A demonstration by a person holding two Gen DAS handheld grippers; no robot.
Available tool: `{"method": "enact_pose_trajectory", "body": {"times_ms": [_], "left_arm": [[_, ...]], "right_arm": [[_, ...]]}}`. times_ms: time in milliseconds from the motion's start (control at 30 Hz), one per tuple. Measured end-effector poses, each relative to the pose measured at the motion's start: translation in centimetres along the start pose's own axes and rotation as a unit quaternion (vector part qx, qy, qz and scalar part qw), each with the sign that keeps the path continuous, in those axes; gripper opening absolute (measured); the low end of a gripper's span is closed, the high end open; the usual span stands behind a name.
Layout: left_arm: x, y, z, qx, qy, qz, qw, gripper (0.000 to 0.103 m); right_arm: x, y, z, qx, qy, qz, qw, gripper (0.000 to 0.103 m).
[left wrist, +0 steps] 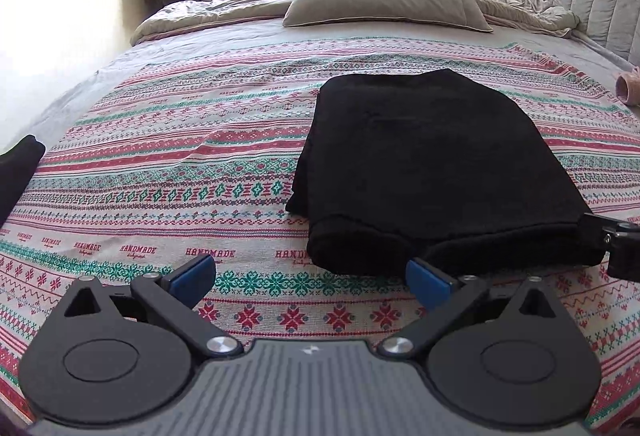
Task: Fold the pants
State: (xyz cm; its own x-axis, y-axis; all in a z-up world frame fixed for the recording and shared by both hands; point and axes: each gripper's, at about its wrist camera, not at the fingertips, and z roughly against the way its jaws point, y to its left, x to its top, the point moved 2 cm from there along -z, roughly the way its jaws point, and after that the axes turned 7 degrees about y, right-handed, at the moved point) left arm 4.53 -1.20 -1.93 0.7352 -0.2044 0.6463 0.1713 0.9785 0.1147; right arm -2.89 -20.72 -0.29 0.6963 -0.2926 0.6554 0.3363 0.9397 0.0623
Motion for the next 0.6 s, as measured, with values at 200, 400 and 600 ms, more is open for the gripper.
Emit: {"method": "enact_pose_trajectory", "body": {"times_ms": [200, 400, 600], "left_arm": [[-0.2, 0.2, -0.8, -0.007, 0.017, 0.003, 0.9998, 0.103], [-0.3, -0.1, -0.7, -0.007, 0.014, -0.003, 0.9999, 0.103], [-0.5, -0.2, -0.8, -0.011, 0.018, -0.007, 0.9998, 0.103]], "right_arm": [[-0.3, 0.6, -1.0, 0.0, 0.015, 0.011, 1.0, 0.102], [-0.4, 1.1, -1.4, 0.005, 0.019, 0.015, 1.0, 0.102], [-0.6, 1.3, -1.5, 0.01, 0.022, 0.012, 1.0, 0.102]]}}
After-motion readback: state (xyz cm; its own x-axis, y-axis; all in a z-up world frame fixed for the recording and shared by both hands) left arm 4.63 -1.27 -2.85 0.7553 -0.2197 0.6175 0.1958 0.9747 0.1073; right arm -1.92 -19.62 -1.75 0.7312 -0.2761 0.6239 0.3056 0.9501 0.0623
